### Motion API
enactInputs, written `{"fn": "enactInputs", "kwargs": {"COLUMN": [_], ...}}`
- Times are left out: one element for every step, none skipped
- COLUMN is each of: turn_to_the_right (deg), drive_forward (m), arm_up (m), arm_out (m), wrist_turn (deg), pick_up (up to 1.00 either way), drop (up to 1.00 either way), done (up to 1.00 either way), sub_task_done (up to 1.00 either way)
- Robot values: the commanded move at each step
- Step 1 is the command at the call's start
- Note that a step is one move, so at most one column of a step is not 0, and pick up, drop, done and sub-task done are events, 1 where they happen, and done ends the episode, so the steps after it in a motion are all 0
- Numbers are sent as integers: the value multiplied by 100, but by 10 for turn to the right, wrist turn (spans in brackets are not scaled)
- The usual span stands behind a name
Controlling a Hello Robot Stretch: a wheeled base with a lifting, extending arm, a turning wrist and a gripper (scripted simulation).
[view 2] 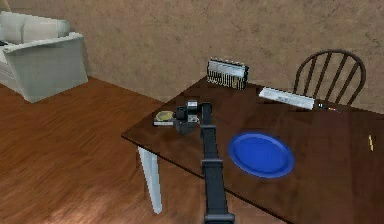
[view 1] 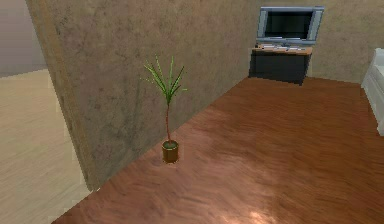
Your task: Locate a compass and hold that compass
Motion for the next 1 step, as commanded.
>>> {"fn": "enactInputs", "kwargs": {"turn_to_the_right": [0], "drive_forward": [0], "arm_up": [0], "arm_out": [0], "wrist_turn": [0], "pick_up": [0], "drop": [0], "done": [100], "sub_task_done": [0]}}
